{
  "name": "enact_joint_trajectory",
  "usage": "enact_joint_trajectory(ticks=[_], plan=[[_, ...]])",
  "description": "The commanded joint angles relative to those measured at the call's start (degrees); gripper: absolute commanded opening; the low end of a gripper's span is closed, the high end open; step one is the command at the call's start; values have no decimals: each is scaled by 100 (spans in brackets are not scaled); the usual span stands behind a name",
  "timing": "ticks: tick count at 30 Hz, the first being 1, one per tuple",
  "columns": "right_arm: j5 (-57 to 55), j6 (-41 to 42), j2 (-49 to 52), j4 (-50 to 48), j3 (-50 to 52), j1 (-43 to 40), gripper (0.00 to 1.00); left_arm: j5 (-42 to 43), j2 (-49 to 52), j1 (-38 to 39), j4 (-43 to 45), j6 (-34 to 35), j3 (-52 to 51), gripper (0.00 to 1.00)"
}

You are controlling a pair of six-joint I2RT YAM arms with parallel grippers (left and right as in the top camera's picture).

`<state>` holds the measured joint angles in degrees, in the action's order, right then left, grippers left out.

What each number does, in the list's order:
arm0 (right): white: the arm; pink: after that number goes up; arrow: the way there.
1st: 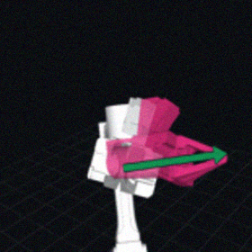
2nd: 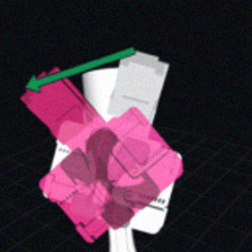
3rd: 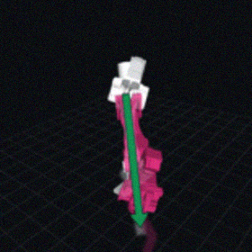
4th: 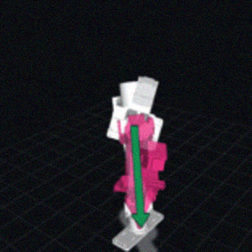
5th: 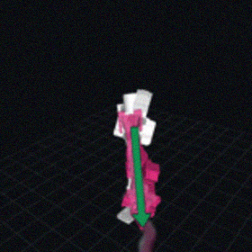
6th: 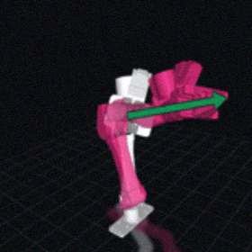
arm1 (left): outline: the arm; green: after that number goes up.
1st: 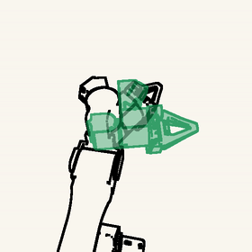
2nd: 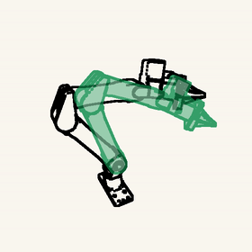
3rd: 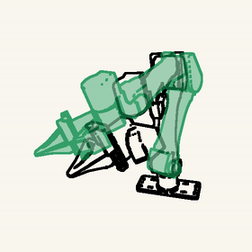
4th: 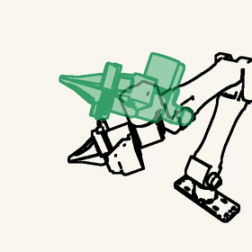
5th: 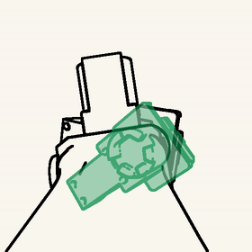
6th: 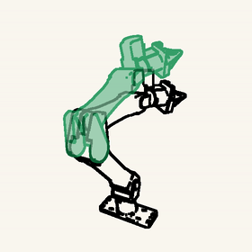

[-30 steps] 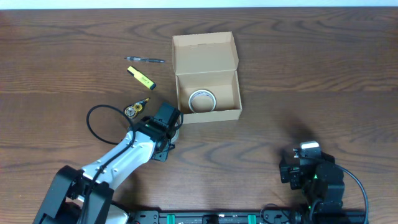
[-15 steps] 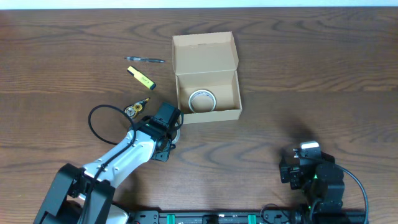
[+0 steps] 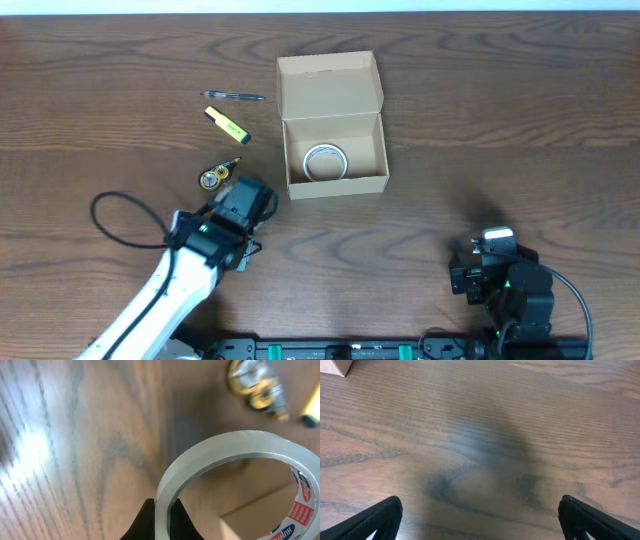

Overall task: Pack container
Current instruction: 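Carry the clear tape ring into the box and release it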

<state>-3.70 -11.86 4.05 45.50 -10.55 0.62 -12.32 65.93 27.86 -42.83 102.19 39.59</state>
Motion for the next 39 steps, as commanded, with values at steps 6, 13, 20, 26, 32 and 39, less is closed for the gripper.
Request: enact_joint_trajectory(ticks=[6,13,20,26,32,39], plan=[[-39,90,-39,4,52,48,99,-732,57,-20,-46,-1602,837,6],[-37,90,-39,4,52,48,99,-754,706,-20,-42,-3893,2367,6],[-39,90,-39,4,52,48,99,-142,1622,-15,-44,-5399,3670,6],[-39,90,-39,4,52,48,99,568,2459,44,-44,-5722,4253,6],[-37,90,-39,4,52,48,99,1058,3110,223,-42,-5722,4529,6],[-37,90,-39,4,52,48,99,1344,3569,387,-46,-5722,4610,6]])
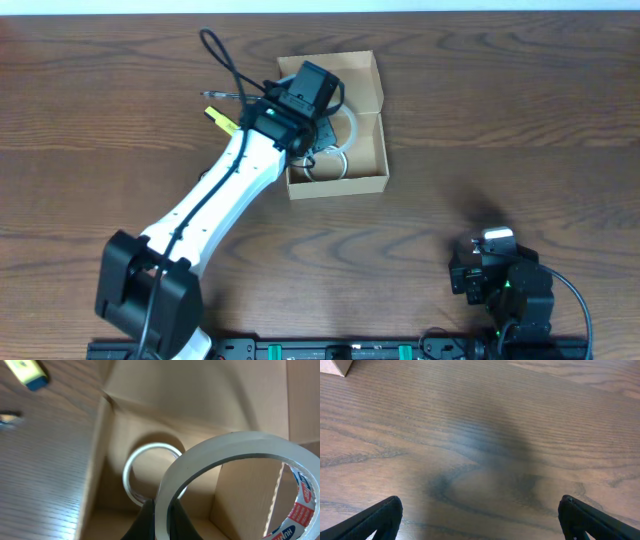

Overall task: Pack container
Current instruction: 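Carry the clear tape ring into the box and release it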

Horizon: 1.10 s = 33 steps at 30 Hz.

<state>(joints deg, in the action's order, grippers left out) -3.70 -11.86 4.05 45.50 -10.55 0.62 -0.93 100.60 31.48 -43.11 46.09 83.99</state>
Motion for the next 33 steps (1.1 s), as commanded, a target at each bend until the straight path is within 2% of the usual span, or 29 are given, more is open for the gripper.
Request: enact_joint_trajectory(ticks=[1,14,29,33], plan=[[-37,90,-39,4,52,48,99,210,155,37,-17,-109,170,6],[-37,90,-39,4,52,48,99,199,820,37,-20,-83,168,6],[-37,90,-39,4,52,48,99,31,1075,37,-59,-87,168,6],[-37,90,-39,4,52,48,99,26,1075,35,-59,-90,168,11]])
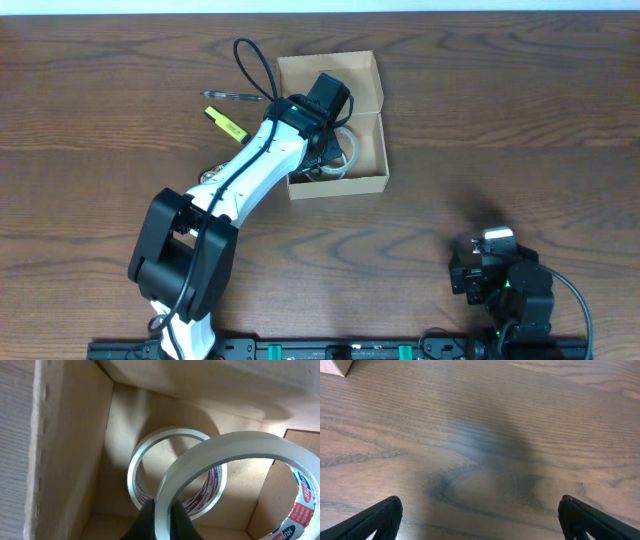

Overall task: Pack container
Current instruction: 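Carry the clear tape ring into the box and release it, then move the left gripper left of the box and grasp the correction tape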

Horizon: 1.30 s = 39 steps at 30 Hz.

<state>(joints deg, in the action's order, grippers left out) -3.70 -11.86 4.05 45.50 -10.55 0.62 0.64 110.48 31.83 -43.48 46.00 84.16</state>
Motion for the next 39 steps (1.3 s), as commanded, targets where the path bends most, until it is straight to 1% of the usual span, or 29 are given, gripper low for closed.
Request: enact_joint_trajectory(ticks=[1,4,9,18,22,25,30,33,34,36,39], plan=[[-39,90,-39,4,52,48,99,-140,87,0,-22,-81,151,11],[-37,90,-39,4,52,48,99,-168,87,2,-20,-79,151,16],[-37,90,-39,4,52,48,99,-214,87,2,-15,-79,151,20],[-39,90,-39,4,52,48,99,-232,24,2,70,-81,155,20],[-39,90,-39,4,52,48,99,-232,-136,2,68,-81,173,36],[-37,90,-39,4,52,48,99,-232,-280,2,70,-81,195,44],[-37,90,-39,4,52,48,99,-247,-619,2,68,-87,195,47],[-37,90,-39,4,52,48,99,-295,-890,2,68,-105,195,52],[-37,90,-39,4,52,48,99,-328,-975,2,68,-103,195,56],[-39,90,-39,4,52,48,99,-396,-1121,2,76,-98,195,68],[-37,90,-39,4,52,48,99,-535,-1366,-33,94,-87,195,78]])
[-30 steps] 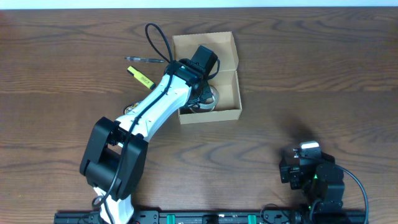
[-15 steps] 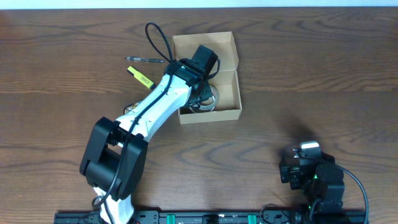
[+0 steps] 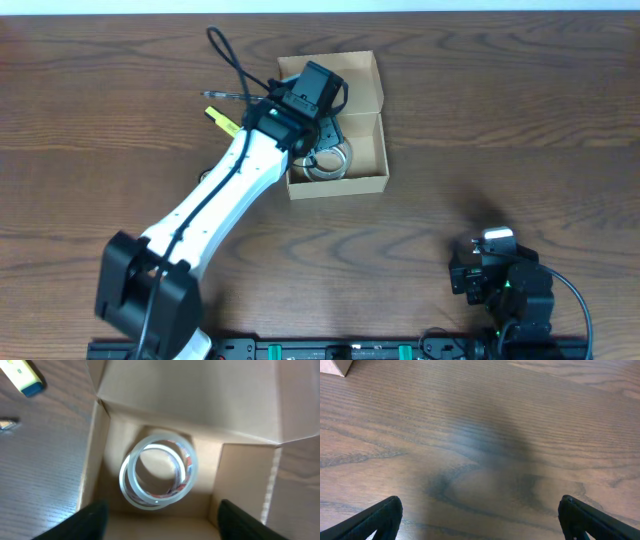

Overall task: Pack container
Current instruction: 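Move the left gripper left of the box and grasp the correction tape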

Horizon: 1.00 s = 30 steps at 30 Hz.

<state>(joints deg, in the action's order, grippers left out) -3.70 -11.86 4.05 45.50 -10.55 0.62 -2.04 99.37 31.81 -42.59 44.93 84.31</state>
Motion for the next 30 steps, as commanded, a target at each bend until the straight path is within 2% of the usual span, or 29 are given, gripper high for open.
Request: enact_joint_trajectory(ticks=[1,5,11,18,25,30], plan=[[-39,90,-39,4,52,48,99,-267,-352,-57,4,37,179,82],[-39,90,-39,4,52,48,99,-723,-804,-223,-120,258,179,93],[-39,90,-39,4,52,48,99,-2188,-1198,-533,-564,1694,168,94],[-37,90,-39,4,52,48,99,-2782,-1665,-1051,-732,3156,-415,96],[-39,90,-39,4,52,48,99,-2774,-2107,-1593,-734,5582,-1655,97],[-39,90,-39,4,52,48,99,-2245,-1921,-1757,-734,7379,-2087,96]])
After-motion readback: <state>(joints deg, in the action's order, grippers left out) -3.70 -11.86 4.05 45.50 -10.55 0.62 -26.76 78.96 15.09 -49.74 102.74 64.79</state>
